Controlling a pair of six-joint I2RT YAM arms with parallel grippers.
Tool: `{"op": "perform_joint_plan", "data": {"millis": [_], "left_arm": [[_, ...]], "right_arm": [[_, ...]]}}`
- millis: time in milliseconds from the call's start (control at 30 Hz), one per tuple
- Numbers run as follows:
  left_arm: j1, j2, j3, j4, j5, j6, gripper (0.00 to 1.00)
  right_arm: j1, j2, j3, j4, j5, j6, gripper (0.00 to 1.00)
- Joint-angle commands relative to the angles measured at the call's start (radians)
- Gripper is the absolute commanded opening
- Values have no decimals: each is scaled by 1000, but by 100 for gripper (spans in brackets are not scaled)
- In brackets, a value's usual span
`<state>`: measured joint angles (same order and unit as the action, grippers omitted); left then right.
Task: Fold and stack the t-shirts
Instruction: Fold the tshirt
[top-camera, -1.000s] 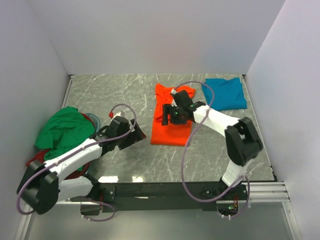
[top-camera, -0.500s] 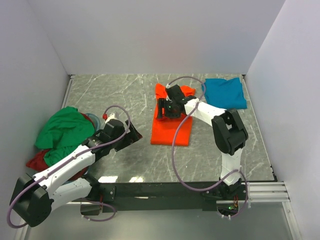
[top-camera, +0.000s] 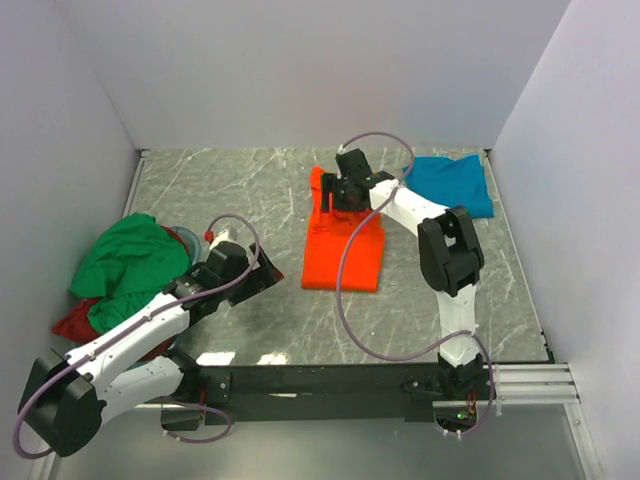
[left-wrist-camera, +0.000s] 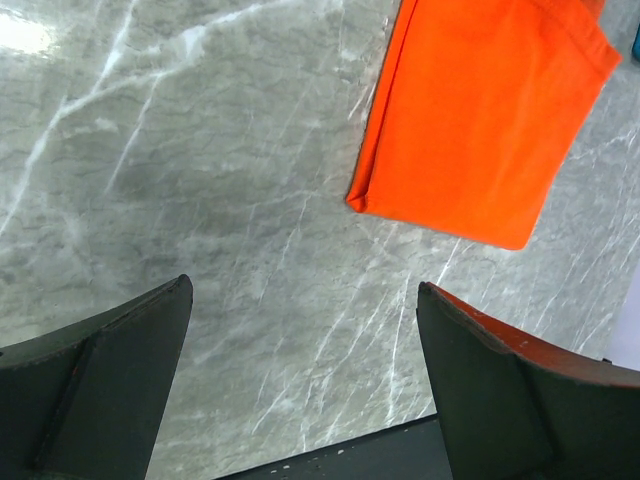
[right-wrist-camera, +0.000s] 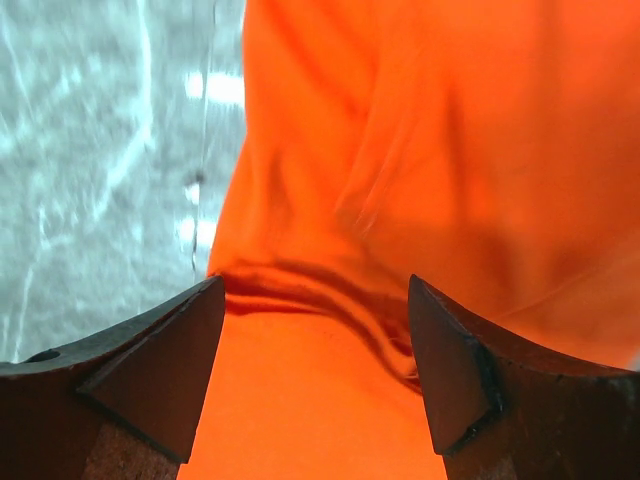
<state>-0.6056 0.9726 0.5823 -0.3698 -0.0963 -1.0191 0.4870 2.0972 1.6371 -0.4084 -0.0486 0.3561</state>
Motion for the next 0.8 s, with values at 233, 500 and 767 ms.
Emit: {"op": "perform_joint_plan", "data": {"millis": [233,500,767], "left_arm": [[-6,220,27,239,124,20,99],[-22,458,105,357,193,47,88],[-63,592,155,405,221,36,55]], "right_arm": [[-11,-445,-316,43,134,119,82],[-24,-790,-782,40,64,222,83],[-27,-918,-979,62,-8,215,83]]}}
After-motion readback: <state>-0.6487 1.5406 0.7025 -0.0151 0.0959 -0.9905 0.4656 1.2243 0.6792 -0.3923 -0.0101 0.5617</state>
